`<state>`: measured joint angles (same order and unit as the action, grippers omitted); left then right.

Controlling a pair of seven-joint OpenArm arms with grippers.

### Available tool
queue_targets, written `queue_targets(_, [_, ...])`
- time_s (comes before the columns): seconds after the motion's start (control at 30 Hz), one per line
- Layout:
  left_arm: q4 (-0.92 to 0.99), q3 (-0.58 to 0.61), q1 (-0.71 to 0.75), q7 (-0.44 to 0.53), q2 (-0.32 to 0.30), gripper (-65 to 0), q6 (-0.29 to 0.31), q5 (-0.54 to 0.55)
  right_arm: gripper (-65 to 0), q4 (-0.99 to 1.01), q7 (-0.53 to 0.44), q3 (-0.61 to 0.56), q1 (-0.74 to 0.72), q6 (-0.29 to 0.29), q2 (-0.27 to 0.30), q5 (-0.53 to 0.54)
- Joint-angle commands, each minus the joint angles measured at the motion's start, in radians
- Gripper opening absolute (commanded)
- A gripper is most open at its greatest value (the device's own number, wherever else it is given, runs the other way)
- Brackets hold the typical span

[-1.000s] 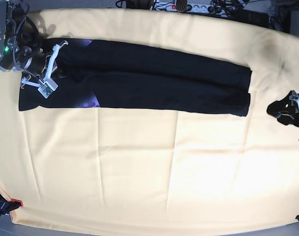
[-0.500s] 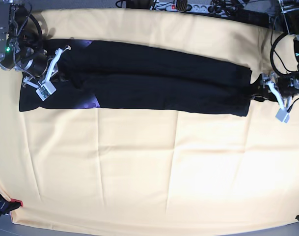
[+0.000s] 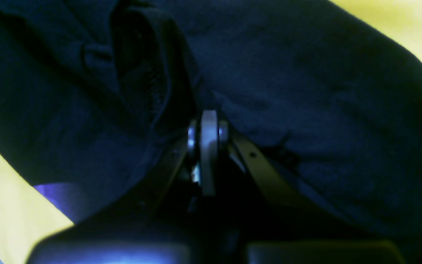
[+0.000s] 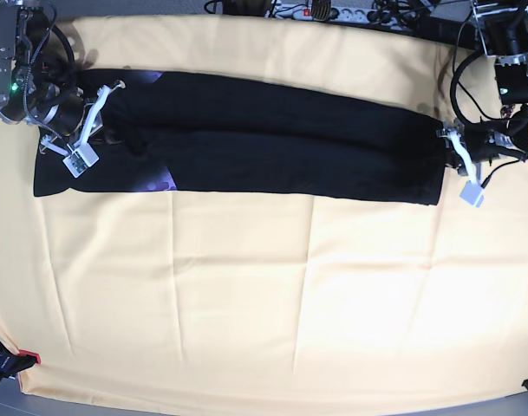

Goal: Fold the T-shirt properly
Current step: 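Grasp the folded edge with both grippers and fold it over again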

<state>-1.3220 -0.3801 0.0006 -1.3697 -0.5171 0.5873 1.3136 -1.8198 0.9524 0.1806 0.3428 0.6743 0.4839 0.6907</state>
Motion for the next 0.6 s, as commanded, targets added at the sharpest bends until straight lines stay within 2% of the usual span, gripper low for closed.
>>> queue_targets(0.0, [-0.011, -0.007, -0.015, 0.021, -0.021, -65.0, 0.004, 0.011, -65.0, -0.004, 0.01, 0.005, -0.011, -0.005, 0.012, 0.01])
queue_targets(0.07, [-0.011, -0.008, -0.015, 0.05, -0.021, -65.0, 0.004, -0.018, -63.3, -0.004, 0.012, 0.005, -0.036, -0.005, 0.012, 0.05])
queue_targets(0.2, [-0.011, -0.008, -0.015, 0.068, -0.021, -65.0, 0.004, -0.041, -41.7, -0.005, 0.021, 0.005, -0.108, -0.045, 0.012, 0.104])
queue_targets(0.27, [-0.011, -0.008, -0.015, 0.069, -0.03, -65.0, 0.004, -0.042, -35.6, -0.009, 0.051, 0.005, -0.149, -0.046, 0.012, 0.151])
queue_targets(0.43, [-0.011, -0.008, -0.015, 0.119, -0.095, -65.0, 0.004, -0.078, -35.2, -0.055, 0.108, 0.006, -0.227, -0.029, 0.012, 0.301])
queue_targets(0.57, [-0.011, -0.008, -0.014, 0.169, -0.175, -65.0, 0.004, -0.14, -35.1, -0.098, 0.126, 0.022, -0.241, -0.016, 0.012, 0.306])
